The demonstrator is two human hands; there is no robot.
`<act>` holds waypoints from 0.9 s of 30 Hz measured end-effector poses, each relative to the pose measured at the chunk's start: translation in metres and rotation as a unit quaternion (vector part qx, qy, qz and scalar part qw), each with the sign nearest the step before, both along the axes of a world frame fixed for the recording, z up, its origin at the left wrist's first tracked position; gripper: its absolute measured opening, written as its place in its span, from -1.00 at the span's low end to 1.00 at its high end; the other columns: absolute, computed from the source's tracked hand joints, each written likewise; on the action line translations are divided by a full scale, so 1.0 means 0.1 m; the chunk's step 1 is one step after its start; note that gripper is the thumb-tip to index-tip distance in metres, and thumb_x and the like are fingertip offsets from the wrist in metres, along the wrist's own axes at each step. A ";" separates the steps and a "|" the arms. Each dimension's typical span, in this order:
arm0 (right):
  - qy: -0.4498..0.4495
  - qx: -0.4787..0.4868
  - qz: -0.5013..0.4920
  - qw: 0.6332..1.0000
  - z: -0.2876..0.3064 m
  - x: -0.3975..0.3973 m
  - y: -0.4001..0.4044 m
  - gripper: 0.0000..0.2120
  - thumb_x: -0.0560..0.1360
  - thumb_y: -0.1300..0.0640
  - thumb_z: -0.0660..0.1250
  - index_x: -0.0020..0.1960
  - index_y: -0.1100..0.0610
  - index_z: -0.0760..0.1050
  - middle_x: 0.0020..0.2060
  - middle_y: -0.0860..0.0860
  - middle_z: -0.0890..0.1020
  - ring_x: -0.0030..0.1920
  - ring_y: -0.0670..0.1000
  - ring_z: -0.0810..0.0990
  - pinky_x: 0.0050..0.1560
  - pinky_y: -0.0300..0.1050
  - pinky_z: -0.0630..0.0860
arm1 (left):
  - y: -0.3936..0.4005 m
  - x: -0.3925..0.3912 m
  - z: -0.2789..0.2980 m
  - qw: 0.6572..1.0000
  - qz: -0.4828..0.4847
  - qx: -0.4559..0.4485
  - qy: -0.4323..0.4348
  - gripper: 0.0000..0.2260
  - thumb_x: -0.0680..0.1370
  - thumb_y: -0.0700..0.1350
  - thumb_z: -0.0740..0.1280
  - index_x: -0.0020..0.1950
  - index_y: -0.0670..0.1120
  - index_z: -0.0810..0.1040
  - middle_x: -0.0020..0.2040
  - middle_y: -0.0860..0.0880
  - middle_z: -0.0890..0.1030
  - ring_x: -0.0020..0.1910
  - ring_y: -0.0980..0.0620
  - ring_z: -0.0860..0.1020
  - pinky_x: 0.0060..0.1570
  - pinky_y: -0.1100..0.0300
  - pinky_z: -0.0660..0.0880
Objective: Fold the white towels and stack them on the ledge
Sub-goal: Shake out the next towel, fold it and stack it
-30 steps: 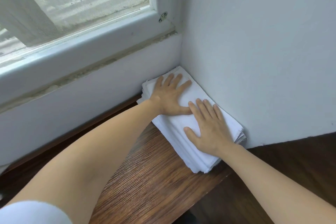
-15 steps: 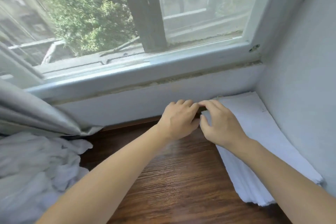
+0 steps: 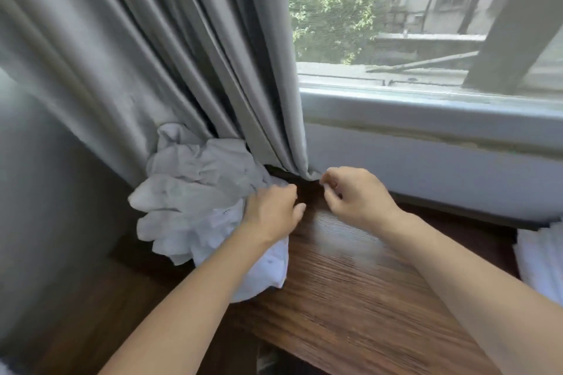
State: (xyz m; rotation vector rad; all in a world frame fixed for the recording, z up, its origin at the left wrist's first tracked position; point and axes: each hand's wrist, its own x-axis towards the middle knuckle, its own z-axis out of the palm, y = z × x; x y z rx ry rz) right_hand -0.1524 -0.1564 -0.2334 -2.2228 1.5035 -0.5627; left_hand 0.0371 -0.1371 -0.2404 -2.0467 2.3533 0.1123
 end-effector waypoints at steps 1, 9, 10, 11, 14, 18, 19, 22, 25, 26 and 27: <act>0.013 0.011 0.012 1.000 0.01 0.18 -0.01 -0.89 0.51 0.10 0.27 -0.09 0.07 0.55 -0.24 0.02 0.63 -0.16 0.17 0.60 -0.17 0.05 0.56 | 0.03 0.25 -0.02 1.000 0.027 0.011 -0.006 -0.73 0.65 0.12 0.22 0.17 -0.06 0.47 0.06 -0.16 0.64 0.07 -0.24 0.61 -0.10 0.02 0.48; 0.079 0.165 0.038 0.982 -0.32 1.45 -0.01 -0.65 0.55 0.09 0.30 0.34 0.04 0.51 0.20 0.07 0.65 0.21 0.16 0.61 0.12 -0.01 0.56 | 0.06 1.82 -0.23 0.993 0.090 0.073 0.027 -0.81 0.59 0.00 0.28 -0.16 -0.05 0.42 -0.26 0.03 0.50 -0.20 -0.08 0.57 -0.37 0.14 0.31; 0.088 0.172 0.041 0.980 -0.37 1.58 -0.01 -0.56 0.56 0.09 0.31 0.43 0.07 0.44 0.26 0.09 0.62 0.26 0.16 0.58 0.18 0.01 0.55 | 0.05 1.91 -0.25 0.994 0.077 0.067 0.048 -0.75 0.62 -0.01 0.26 -0.22 -0.06 0.37 -0.31 0.02 0.47 -0.25 -0.08 0.55 -0.38 0.13 0.30; 0.095 0.175 0.043 0.979 -0.42 1.69 -0.01 -0.50 0.56 0.11 0.33 0.49 0.09 0.38 0.29 0.12 0.58 0.27 0.17 0.57 0.20 0.04 0.54 | 0.04 1.98 -0.23 0.994 0.063 0.053 0.067 -0.72 0.63 -0.01 0.25 -0.24 -0.06 0.34 -0.34 0.01 0.45 -0.28 -0.10 0.53 -0.37 0.12 0.30; 0.089 0.185 0.019 0.978 -0.49 1.98 -0.05 -0.33 0.53 0.12 0.40 0.57 0.09 0.23 0.29 0.20 0.51 0.18 0.24 0.58 0.13 0.06 0.54 | -0.04 2.17 -0.02 0.994 0.014 -0.024 0.106 -0.77 0.66 -0.02 0.21 -0.16 -0.06 0.38 -0.36 -0.01 0.48 -0.33 -0.11 0.50 -0.37 0.07 0.34; 0.018 0.167 -0.003 0.986 -0.35 2.29 -0.18 -0.17 0.45 -0.02 0.52 0.59 0.01 0.18 0.30 0.15 0.51 0.29 0.16 0.54 0.08 -0.14 0.39 | -0.15 2.38 0.39 0.981 -0.050 -0.106 0.157 -0.91 0.66 -0.06 0.22 0.01 -0.04 0.48 -0.30 -0.04 0.59 -0.32 -0.11 0.55 -0.33 -0.02 0.51; 0.002 0.172 0.002 0.985 -0.27 2.37 -0.21 -0.16 0.43 -0.07 0.54 0.59 -0.02 0.20 0.31 0.10 0.52 0.31 0.10 0.53 0.11 -0.15 0.39 | -0.17 2.41 0.47 0.974 -0.061 -0.130 0.176 -0.93 0.65 -0.08 0.24 0.03 -0.04 0.50 -0.29 -0.04 0.61 -0.31 -0.11 0.58 -0.33 -0.05 0.53; -0.054 0.226 0.012 0.973 -0.03 2.57 -0.29 -0.54 0.48 -0.13 0.49 0.30 -0.01 0.51 -0.07 -0.08 0.70 -0.08 -0.02 0.69 0.04 -0.04 0.61 | -0.19 2.46 0.65 0.939 -0.076 -0.204 0.268 -0.94 0.64 -0.13 0.30 0.07 -0.05 0.56 -0.22 -0.04 0.67 -0.23 -0.07 0.65 -0.28 -0.07 0.56; -0.111 0.236 -0.024 0.965 0.16 2.67 -0.32 -0.73 0.63 -0.03 0.33 -0.03 0.19 0.55 -0.49 -0.01 0.61 -0.46 0.02 0.65 -0.20 -0.02 0.65 | -0.15 2.43 0.77 0.886 -0.052 -0.249 0.387 -0.83 0.63 -0.17 0.33 0.22 -0.05 0.58 -0.04 0.01 0.70 -0.09 0.05 0.67 -0.13 0.01 0.63; -0.119 0.226 -0.035 0.966 0.22 2.69 -0.34 -0.71 0.65 -0.01 0.29 -0.08 0.20 0.53 -0.51 0.02 0.62 -0.48 0.01 0.64 -0.24 -0.06 0.63 | -0.11 2.41 0.78 0.866 -0.032 -0.259 0.426 -0.77 0.63 -0.16 0.35 0.29 -0.04 0.54 0.03 0.03 0.69 -0.06 0.10 0.67 -0.10 0.08 0.63; -0.125 0.215 -0.043 0.968 0.28 2.70 -0.35 -0.71 0.65 0.01 0.28 -0.13 0.17 0.52 -0.49 0.06 0.65 -0.48 0.00 0.64 -0.25 -0.10 0.62 | -0.06 2.39 0.74 0.849 -0.011 -0.270 0.455 -0.74 0.62 -0.14 0.36 0.32 -0.05 0.50 0.06 0.04 0.67 -0.07 0.12 0.65 -0.11 0.14 0.62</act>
